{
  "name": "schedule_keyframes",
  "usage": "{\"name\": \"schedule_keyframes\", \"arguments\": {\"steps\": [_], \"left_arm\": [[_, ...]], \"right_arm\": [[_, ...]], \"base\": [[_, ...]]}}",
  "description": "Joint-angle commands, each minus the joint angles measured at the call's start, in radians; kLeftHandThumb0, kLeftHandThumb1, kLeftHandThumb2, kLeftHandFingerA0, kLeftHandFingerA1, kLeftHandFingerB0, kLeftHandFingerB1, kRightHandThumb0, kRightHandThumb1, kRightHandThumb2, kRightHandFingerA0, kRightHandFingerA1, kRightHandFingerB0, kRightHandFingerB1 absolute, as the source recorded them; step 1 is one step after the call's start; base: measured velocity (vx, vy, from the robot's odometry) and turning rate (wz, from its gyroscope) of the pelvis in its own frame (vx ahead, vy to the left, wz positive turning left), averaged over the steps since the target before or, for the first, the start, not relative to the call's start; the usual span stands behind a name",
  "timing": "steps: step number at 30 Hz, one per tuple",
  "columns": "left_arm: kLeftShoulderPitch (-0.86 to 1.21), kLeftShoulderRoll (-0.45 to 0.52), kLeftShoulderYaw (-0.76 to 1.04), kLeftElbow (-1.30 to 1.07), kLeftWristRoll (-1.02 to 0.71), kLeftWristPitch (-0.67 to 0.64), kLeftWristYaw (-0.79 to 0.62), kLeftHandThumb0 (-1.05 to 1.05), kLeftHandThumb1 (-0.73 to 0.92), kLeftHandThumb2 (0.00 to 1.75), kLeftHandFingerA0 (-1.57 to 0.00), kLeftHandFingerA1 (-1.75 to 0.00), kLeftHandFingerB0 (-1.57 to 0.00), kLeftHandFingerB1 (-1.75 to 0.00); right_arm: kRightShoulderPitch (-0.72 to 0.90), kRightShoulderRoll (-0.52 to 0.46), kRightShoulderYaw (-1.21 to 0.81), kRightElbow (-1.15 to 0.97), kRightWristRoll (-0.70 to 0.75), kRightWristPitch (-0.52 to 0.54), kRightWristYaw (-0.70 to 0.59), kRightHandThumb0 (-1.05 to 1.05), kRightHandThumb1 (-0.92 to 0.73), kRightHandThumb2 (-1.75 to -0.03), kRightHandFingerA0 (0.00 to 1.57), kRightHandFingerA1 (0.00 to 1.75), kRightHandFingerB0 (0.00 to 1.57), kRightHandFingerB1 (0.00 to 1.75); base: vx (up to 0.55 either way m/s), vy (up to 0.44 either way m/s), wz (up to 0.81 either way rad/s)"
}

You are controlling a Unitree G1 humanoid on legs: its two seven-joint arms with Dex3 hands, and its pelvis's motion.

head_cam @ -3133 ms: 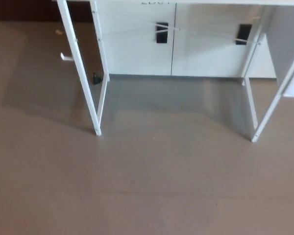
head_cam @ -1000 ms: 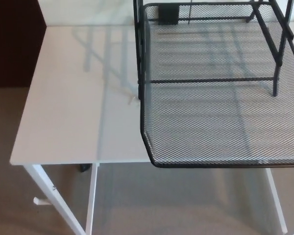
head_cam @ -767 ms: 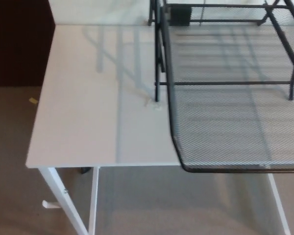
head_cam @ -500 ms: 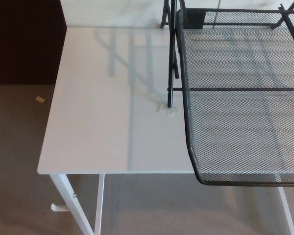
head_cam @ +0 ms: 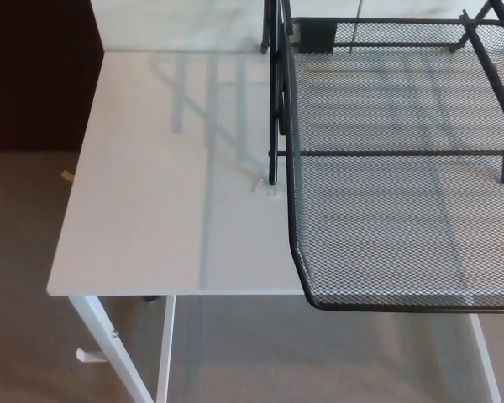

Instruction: The robot walk towards a table in front and then pushes a layer of a file tray back to its original position using its right hand

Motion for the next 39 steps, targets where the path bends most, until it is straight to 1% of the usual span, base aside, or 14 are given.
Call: {"name": "schedule_keyframes", "arguments": {"steps": [1, 2, 3, 4, 6, 7, 9, 10, 15, 18, 22, 27, 35, 39], "left_arm": [[0.001, 0.01, 0.001, -0.003, 0.007, -0.014, 0.002, -0.02, 0.44, 0.87, -0.42, -0.6, -0.19, -0.5], [-0.004, 0.01, 0.002, 0.002, 0.006, -0.012, 0.005, -0.02, 0.45, 0.87, -0.42, -0.6, -0.19, -0.5], [-0.008, 0.012, 0.005, 0.007, 0.005, -0.012, 0.005, -0.02, 0.45, 0.87, -0.44, -0.61, -0.19, -0.49], [-0.011, 0.015, 0.009, 0.01, 0.001, -0.011, 0.002, -0.02, 0.45, 0.87, -0.46, -0.62, -0.19, -0.49], [-0.004, 0.017, 0.007, -0.002, 0.002, -0.015, -0.007, -0.03, 0.45, 0.88, -0.41, -0.6, -0.18, -0.49], [-0.003, 0.02, -0.002, -0.004, 0.014, -0.023, -0.002, -0.03, 0.45, 0.88, -0.41, -0.6, -0.19, -0.49], [-0.01, 0.022, -0.005, -0.007, 0.017, -0.023, -0.001, -0.02, 0.45, 0.87, -0.42, -0.6, -0.19, -0.49], [-0.009, 0.022, -0.005, -0.01, 0.016, -0.022, -0.003, -0.02, 0.45, 0.87, -0.43, -0.61, -0.19, -0.49], [-0.005, 0.027, -0.004, -0.02, 0.011, -0.019, -0.019, -0.03, 0.46, 0.88, -0.39, -0.59, -0.18, -0.49], [0.0, 0.029, -0.006, -0.046, 0.009, -0.015, -0.029, -0.02, 0.46, 0.88, -0.38, -0.59, -0.17, -0.49], [0.001, 0.028, -0.005, -0.037, 0.011, -0.019, -0.025, -0.01, 0.46, 0.88, -0.4, -0.6, -0.18, -0.49], [0.012, 0.032, -0.008, -0.041, 0.014, -0.017, -0.027, -0.03, 0.46, 0.88, -0.39, -0.59, -0.18, -0.49], [0.01, 0.033, -0.016, -0.024, 0.025, -0.035, -0.023, -0.03, 0.45, 0.88, -0.39, -0.59, -0.19, -0.49], [0.011, 0.032, -0.017, -0.042, 0.022, -0.023, -0.027, -0.04, 0.45, 0.88, -0.39, -0.59, -0.18, -0.49]], "right_arm": [[0.031, 0.011, 0.016, -0.096, -0.012, -0.028, -0.034, -0.28, -0.58, -0.57, 0.56, 0.39, 0.34, 0.33], [0.046, 0.023, 0.019, -0.143, -0.001, -0.033, -0.01, -0.27, -0.58, -0.57, 0.54, 0.39, 0.32, 0.33], [0.07, 0.036, 0.029, -0.211, 0.0, -0.027, -0.007, -0.38, -0.48, -0.67, 0.52, 0.47, 0.32, 0.4], [0.118, 0.061, 0.048, -0.335, 0.002, -0.01, -0.006, -0.27, -0.55, -0.57, 0.57, 0.39, 0.36, 0.33], [0.214, 0.101, 0.078, -0.542, 0.021, 0.01, 0.011, -0.33, -0.49, -0.65, 0.5, 0.45, 0.35, 0.4], [0.282, 0.12, 0.109, -0.694, 0.045, 0.002, 0.042, -0.26, -0.57, -0.57, 0.51, 0.42, 0.39, 0.36], [0.333, 0.141, 0.136, -0.834, 0.069, 0.015, 0.055, -0.33, -0.51, -0.67, 0.47, 0.47, 0.38, 0.43], [0.359, 0.14, 0.151, -0.893, 0.069, 0.005, 0.062, -0.28, -0.59, -0.58, 0.5, 0.42, 0.4, 0.37], [0.48, 0.133, 0.204, -1.169, 0.065, -0.091, 0.083, -0.28, -0.62, -0.58, 0.53, 0.42, 0.44, 0.39], [0.577, 0.12, 0.221, -1.371, 0.125, -0.094, 0.103, -0.27, -0.63, -0.59, 0.54, 0.44, 0.44, 0.39], [0.667, 0.096, 0.233, -1.555, 0.186, -0.069, 0.114, -0.25, -0.63, -0.58, 0.52, 0.44, 0.45, 0.39], [0.734, 0.082, 0.236, -1.685, 0.19, -0.124, 0.119, -0.24, -0.64, -0.59, 0.51, 0.44, 0.45, 0.4], [0.85, 0.043, 0.21, -1.914, 0.231, -0.127, 0.134, -0.2, -0.64, -0.58, 0.51, 0.48, 0.45, 0.43], [0.928, 0.067, 0.207, -2.025, 0.145, -0.213, 0.118, -0.22, -0.62, -0.58, 0.55, 0.48, 0.49, 0.42]], "base": [[0.0, 0.0, 0.0], [0.0, 0.0, 0.0], [0.0, 0.0, 0.0], [0.0, 0.0, 0.0], [0.0, 0.0, 0.0], [0.0, 0.0, 0.0], [0.0, 0.0, 0.0], [0.0, 0.0, 0.0], [0.0, 0.0, 0.0], [0.0, 0.0, 0.0], [0.0, 0.0, 0.0], [0.0, 0.0, 0.0], [0.0, 0.0, 0.0], [0.0, 0.0, 0.0]]}}
